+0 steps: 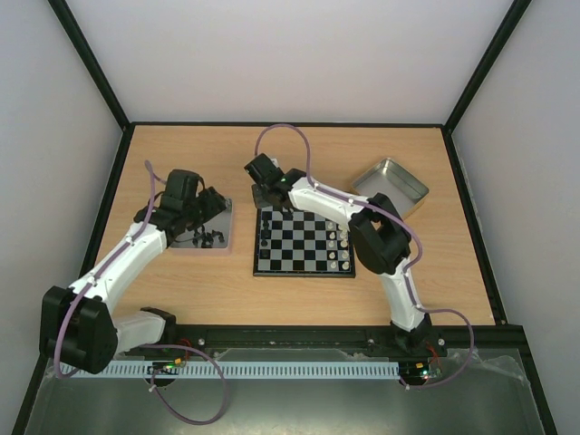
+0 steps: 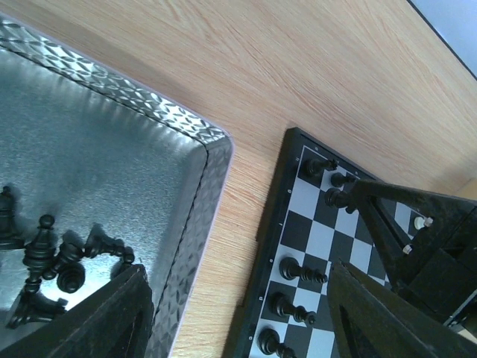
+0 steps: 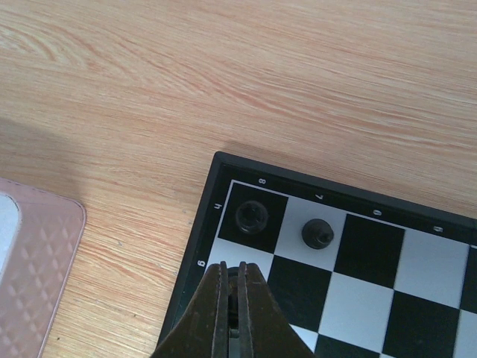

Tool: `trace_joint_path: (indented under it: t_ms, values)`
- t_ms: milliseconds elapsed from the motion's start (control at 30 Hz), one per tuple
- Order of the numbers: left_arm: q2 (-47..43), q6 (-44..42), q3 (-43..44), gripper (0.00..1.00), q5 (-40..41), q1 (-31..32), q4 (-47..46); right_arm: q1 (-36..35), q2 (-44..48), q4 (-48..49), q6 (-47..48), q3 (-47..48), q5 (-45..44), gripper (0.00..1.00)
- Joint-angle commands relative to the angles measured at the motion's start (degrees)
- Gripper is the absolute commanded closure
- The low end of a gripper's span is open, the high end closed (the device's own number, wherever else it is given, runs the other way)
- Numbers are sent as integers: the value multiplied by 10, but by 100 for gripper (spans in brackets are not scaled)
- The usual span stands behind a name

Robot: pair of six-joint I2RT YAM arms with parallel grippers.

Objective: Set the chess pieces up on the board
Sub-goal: Place the chess piece on the chessboard.

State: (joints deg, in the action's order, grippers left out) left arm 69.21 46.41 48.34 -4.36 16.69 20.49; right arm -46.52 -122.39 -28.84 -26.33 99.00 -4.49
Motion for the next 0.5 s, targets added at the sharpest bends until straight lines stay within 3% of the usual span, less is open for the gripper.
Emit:
trace_joint_path:
  t_ms: [0, 467]
  values:
    - [-15, 11, -9, 34, 13, -9, 5, 2, -19, -13, 7, 26, 3, 98]
    - [-10, 7, -11, 34, 5, -16, 5, 2, -54, -31, 7, 43, -11, 96]
